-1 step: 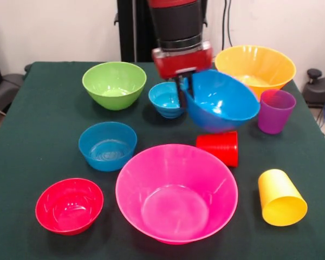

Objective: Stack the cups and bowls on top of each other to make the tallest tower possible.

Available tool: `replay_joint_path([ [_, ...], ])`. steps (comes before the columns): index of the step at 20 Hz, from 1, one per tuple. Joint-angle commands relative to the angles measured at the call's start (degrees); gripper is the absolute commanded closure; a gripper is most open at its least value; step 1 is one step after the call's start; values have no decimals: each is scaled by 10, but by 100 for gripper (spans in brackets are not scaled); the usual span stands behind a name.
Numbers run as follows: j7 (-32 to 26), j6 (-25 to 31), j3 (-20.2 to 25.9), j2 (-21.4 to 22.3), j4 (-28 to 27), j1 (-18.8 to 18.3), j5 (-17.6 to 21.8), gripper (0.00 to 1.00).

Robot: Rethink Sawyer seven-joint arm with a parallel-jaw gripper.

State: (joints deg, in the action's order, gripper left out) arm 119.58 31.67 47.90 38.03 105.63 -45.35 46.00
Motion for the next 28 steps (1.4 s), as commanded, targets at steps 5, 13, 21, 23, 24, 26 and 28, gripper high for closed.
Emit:
replay_joint_path([
  [5,-254,140,17,-30,-41,-136,-39,100],
  [13,-306,199,34,-47,-87,-151,-46,100],
  [21,-348,198,20,-105,-143,-174,-30,100],
  [23,-339,192,14,-113,-142,-172,-33,100],
  [24,-333,184,13,-116,-139,-172,-34,100],
  [26,-321,166,12,-125,-135,-173,-34,100],
  [28,-321,155,12,-140,-140,-176,-31,100],
])
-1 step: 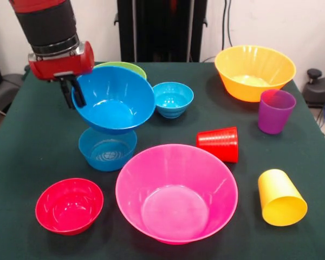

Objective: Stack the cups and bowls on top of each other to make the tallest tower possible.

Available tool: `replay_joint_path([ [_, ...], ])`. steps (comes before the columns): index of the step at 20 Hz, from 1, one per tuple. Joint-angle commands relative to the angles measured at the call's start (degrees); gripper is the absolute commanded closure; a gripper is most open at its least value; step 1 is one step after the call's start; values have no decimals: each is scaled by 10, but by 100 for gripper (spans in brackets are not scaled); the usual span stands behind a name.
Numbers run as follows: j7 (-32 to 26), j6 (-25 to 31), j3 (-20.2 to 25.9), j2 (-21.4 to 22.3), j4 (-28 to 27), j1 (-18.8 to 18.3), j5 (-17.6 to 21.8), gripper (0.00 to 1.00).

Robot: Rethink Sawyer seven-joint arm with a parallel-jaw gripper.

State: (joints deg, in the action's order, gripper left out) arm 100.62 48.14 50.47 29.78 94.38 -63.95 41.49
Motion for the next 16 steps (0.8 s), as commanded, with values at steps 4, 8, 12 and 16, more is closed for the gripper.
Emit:
replay_joint_path([
  [4,-148,-15,-11,-85,-48,5,19,100],
  [8,-161,-15,-12,-106,-61,2,26,100],
  [12,-167,-20,-13,-116,-62,-1,38,100],
  [16,-174,-20,-10,-122,-69,-5,42,100],
])
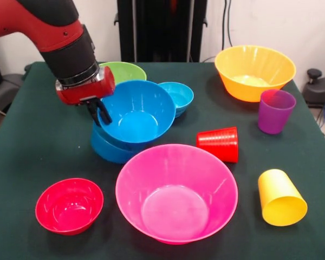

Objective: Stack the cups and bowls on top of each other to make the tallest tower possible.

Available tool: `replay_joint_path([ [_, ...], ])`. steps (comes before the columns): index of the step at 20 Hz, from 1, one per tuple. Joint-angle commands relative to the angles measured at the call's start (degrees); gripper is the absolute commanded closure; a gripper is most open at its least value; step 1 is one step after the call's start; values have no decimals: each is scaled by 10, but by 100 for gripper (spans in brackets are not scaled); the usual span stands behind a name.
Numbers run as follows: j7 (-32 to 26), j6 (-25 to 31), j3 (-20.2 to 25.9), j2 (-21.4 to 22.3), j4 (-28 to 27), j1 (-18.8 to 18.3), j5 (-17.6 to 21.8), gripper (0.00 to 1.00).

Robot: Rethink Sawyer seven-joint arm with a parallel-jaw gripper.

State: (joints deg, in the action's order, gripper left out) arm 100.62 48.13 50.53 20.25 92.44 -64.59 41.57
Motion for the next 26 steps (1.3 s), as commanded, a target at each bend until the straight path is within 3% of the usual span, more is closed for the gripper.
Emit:
replay_joint_path([
  [1,-176,-20,-10,-29,-51,1,42,100],
  [26,-258,33,5,-65,-130,2,38,100],
])
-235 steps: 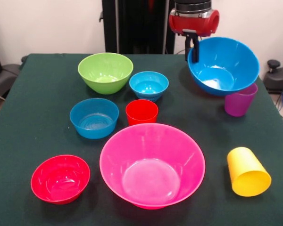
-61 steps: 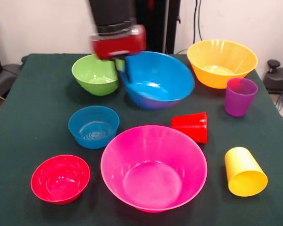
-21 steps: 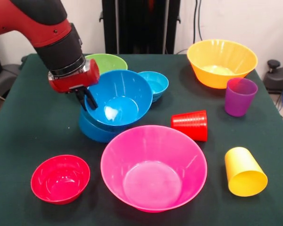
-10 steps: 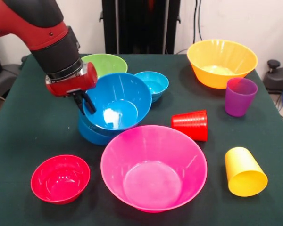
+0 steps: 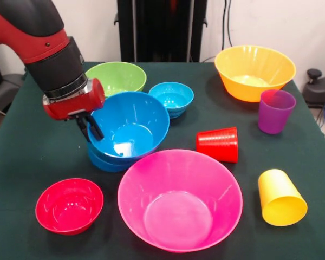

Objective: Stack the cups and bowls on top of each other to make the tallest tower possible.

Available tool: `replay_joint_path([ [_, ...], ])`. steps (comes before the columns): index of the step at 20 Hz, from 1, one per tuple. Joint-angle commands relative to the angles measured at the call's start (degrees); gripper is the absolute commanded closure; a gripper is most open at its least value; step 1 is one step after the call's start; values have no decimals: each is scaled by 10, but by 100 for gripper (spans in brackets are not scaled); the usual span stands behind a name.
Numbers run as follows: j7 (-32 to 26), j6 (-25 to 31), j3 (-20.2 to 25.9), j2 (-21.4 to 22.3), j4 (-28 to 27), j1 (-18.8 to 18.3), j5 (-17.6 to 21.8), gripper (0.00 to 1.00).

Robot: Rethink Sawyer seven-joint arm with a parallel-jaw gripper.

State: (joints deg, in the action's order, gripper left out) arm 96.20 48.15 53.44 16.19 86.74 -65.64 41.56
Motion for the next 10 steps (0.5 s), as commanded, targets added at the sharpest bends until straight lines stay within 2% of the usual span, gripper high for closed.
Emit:
replay_joint_path([
  [1,-218,35,-25,-26,-78,14,37,100],
  [10,-230,39,-33,-29,-86,18,31,100],
])
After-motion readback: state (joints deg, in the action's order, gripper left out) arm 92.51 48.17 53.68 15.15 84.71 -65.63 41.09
